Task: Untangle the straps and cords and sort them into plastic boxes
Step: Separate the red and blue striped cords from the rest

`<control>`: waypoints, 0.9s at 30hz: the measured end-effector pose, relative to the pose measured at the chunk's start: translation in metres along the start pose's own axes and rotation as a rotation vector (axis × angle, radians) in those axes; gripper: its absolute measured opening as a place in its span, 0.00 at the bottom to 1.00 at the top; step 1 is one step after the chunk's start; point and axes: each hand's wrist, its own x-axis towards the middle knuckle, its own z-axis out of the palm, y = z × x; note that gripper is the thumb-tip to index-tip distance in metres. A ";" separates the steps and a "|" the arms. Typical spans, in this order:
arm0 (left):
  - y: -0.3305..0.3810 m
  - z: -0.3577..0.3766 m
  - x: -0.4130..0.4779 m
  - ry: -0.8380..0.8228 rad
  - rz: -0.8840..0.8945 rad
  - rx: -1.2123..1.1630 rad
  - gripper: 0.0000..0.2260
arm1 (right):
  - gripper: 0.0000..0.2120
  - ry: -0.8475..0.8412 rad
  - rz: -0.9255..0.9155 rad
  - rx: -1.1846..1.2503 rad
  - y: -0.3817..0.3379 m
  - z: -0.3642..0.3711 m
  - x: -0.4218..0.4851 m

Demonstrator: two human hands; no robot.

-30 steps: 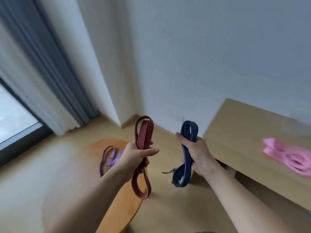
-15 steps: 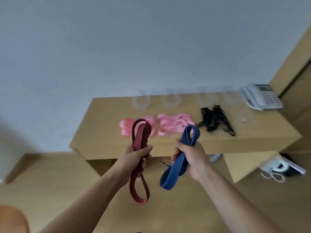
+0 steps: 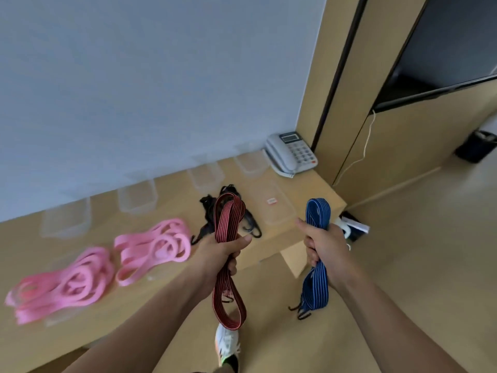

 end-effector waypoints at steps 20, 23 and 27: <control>0.070 0.002 0.197 0.136 -0.150 -0.126 0.10 | 0.36 -0.326 -0.564 -1.787 -0.012 0.080 0.307; 0.071 0.017 0.206 0.176 -0.155 -0.119 0.09 | 0.52 -0.415 -0.578 -1.708 -0.009 0.067 0.320; 0.076 0.054 0.215 0.236 -0.130 -0.008 0.08 | 0.30 -0.296 -0.716 -1.010 -0.021 0.026 0.316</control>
